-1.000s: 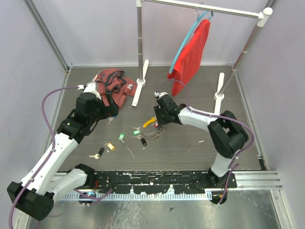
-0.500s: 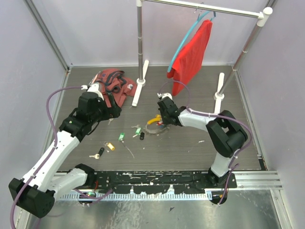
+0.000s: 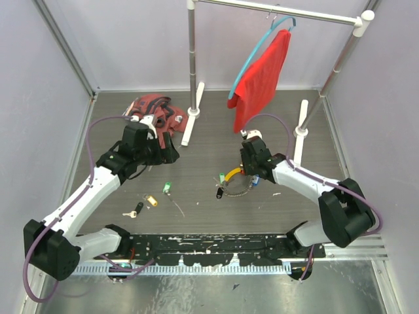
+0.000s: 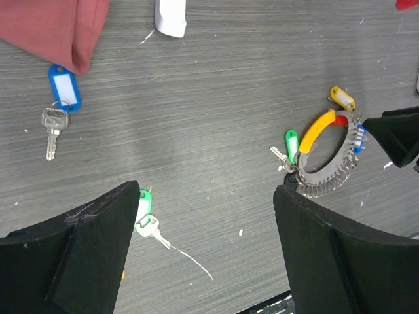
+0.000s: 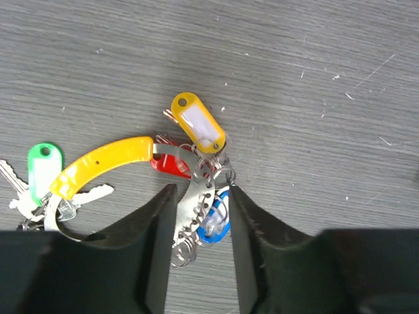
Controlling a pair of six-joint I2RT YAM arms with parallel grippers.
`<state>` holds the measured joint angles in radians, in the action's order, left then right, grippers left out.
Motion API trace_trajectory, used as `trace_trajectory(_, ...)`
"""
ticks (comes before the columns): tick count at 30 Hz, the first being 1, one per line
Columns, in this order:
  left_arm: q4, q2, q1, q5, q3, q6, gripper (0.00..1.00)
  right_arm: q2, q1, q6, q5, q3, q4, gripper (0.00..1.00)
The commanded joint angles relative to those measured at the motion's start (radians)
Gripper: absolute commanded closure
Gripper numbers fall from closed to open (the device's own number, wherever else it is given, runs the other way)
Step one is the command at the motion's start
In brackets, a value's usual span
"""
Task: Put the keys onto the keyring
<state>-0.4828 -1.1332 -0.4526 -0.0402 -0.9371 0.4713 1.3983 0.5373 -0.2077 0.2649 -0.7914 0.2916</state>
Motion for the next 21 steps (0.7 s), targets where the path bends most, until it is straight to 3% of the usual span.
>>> trace_trajectory(1,0.035,0.001,-0.006,-0.032,-0.037,-0.019,0.1,-0.052,0.005,-0.006,0.067,-0.04,0.043,0.54)
trace_trajectory(4,0.036,-0.001,-0.01,-0.03,-0.033,-0.029,0.09,-0.085,0.006,-0.001,0.055,-0.063,0.08,0.52)
trace_trajectory(8,0.04,-0.003,-0.014,-0.024,-0.021,-0.022,0.09,-0.12,0.057,0.061,-0.154,-0.066,0.063,0.52)
trace_trajectory(13,0.04,0.008,-0.014,-0.012,-0.006,-0.003,0.09,-0.036,0.202,0.129,-0.201,-0.11,0.093,0.55)
trace_trajectory(21,0.02,0.036,-0.014,0.013,0.005,-0.01,0.09,0.074,0.246,0.156,-0.297,-0.16,0.101,0.52)
